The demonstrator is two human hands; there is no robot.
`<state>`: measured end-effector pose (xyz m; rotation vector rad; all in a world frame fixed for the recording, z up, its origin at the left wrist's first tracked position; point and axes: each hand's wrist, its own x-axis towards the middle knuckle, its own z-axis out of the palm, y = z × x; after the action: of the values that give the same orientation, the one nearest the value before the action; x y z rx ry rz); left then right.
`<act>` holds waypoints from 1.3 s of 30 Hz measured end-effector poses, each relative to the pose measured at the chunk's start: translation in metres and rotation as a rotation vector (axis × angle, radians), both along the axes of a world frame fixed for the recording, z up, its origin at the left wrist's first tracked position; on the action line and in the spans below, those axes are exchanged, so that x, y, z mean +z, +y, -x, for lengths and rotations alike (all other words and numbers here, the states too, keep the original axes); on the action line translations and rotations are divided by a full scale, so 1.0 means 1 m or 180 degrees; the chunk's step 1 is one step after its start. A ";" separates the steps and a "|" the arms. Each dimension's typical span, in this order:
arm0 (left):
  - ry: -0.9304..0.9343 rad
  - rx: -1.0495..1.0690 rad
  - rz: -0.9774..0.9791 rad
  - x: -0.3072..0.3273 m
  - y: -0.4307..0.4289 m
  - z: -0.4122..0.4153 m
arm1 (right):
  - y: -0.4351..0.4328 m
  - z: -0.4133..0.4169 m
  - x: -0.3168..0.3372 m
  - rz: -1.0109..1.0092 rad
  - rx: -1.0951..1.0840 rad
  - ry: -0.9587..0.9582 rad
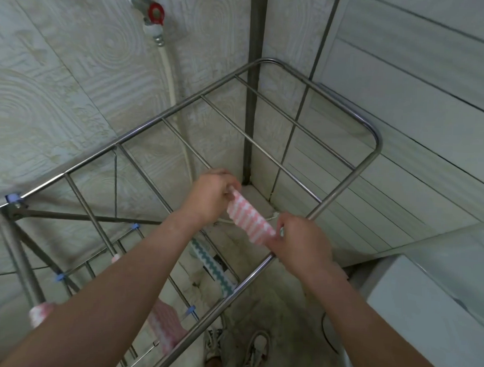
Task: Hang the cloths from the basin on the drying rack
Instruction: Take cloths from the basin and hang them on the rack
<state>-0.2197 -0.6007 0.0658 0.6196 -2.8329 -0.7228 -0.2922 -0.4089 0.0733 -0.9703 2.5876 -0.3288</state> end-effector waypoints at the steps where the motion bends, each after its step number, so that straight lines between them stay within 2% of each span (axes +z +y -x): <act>1: -0.0014 -0.0002 -0.0026 0.001 0.004 0.001 | 0.002 0.000 -0.001 0.0139 -0.0086 -0.0101; 5: -0.0278 -0.0333 -0.0104 -0.002 0.017 0.002 | 0.009 0.003 -0.007 0.0086 -0.0209 -0.0162; 8: -0.0202 -0.0349 -0.0270 0.000 0.022 0.000 | 0.011 -0.003 -0.008 0.0206 -0.0362 -0.0234; 12: -0.0363 -0.0436 -0.0331 0.007 0.024 0.001 | 0.016 -0.008 -0.009 0.0644 -0.0662 -0.0757; 15: -0.0416 -0.0151 -0.0258 0.011 0.035 0.002 | 0.030 -0.002 0.002 0.1393 -0.1145 -0.1586; 16: -0.0246 0.0016 -0.0474 0.017 0.043 0.002 | 0.037 0.002 0.010 0.1667 -0.1480 -0.2042; 18: 0.0128 0.0222 -0.1533 0.033 0.069 -0.002 | 0.053 0.007 0.032 0.2198 -0.2057 -0.3098; 20: 0.0011 -0.0106 -0.2553 0.042 0.099 -0.014 | 0.066 0.010 0.050 0.2626 -0.2216 -0.3820; 22: -0.0400 -0.0709 -0.2581 0.040 0.129 -0.022 | 0.077 0.009 0.064 0.2971 -0.2222 -0.4370; 24: -0.0424 -0.0768 -0.2608 0.033 0.150 -0.027 | 0.081 0.007 0.072 0.3338 -0.2166 -0.4754; 28: 0.0024 -0.0053 -0.3239 0.034 0.164 -0.038 | 0.090 0.007 0.079 0.3860 -0.2017 -0.4874; 31: 0.0341 0.0483 -0.3815 0.044 0.160 -0.054 | 0.098 0.013 0.080 0.3838 -0.2156 -0.4786; 35: 0.0469 0.0755 -0.3728 0.073 0.159 -0.072 | 0.097 0.015 0.077 0.3735 -0.2669 -0.4703; 39: 0.1080 0.1072 -0.3636 0.101 0.150 -0.090 | 0.097 0.018 0.082 0.4453 -0.2956 -0.4737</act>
<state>-0.1295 -0.4506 0.1672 0.9246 -1.7214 -2.0895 -0.3098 -0.3119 0.1548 0.4111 0.8985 -2.1263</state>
